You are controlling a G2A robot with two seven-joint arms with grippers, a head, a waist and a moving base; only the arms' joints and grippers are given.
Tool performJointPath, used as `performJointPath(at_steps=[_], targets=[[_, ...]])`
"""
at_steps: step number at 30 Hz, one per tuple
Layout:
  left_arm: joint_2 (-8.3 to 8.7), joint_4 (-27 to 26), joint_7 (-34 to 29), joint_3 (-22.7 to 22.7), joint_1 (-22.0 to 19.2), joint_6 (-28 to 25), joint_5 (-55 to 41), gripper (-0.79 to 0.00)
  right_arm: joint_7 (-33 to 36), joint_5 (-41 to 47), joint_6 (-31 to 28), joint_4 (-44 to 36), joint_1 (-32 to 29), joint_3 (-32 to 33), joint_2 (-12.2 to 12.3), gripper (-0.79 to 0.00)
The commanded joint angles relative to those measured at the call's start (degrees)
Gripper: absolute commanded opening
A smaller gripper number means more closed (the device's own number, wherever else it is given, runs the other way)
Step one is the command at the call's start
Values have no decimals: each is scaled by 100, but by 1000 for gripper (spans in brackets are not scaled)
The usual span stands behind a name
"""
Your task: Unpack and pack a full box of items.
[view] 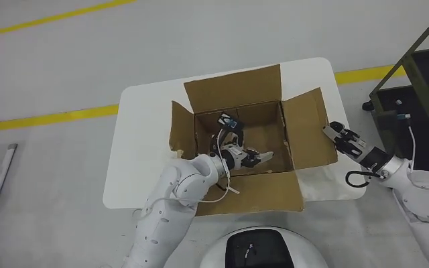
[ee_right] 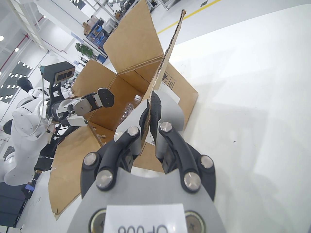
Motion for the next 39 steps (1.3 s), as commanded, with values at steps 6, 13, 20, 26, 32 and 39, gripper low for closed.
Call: performJointPath(at_steps=[6, 13, 20, 26, 32, 39], targets=[[-11, 326, -695, 47, -285, 1046, 709, 0, -2, -18, -29, 18, 25, -27, -4, -785], [-8, 541, -1497, 132, -523, 1736, 1583, 0, -8, -65, -36, 10, 32, -26, -4, -785], [-48, 811, -1986, 388, -700, 1911, 2026, 0, 10, -109, -42, 3, 39, -19, -2, -785], [-48, 811, -1986, 388, -700, 1911, 2026, 0, 24, -186, -65, -10, 68, -16, 1, -785], [-46, 836, -1869, 387, -642, 1904, 2059, 0, 16, -231, -88, -14, 88, -51, -1, -785], [-99, 1199, -2002, 432, -724, 2285, 2293, 0, -14, -245, -120, 18, 98, -63, -3, -785]])
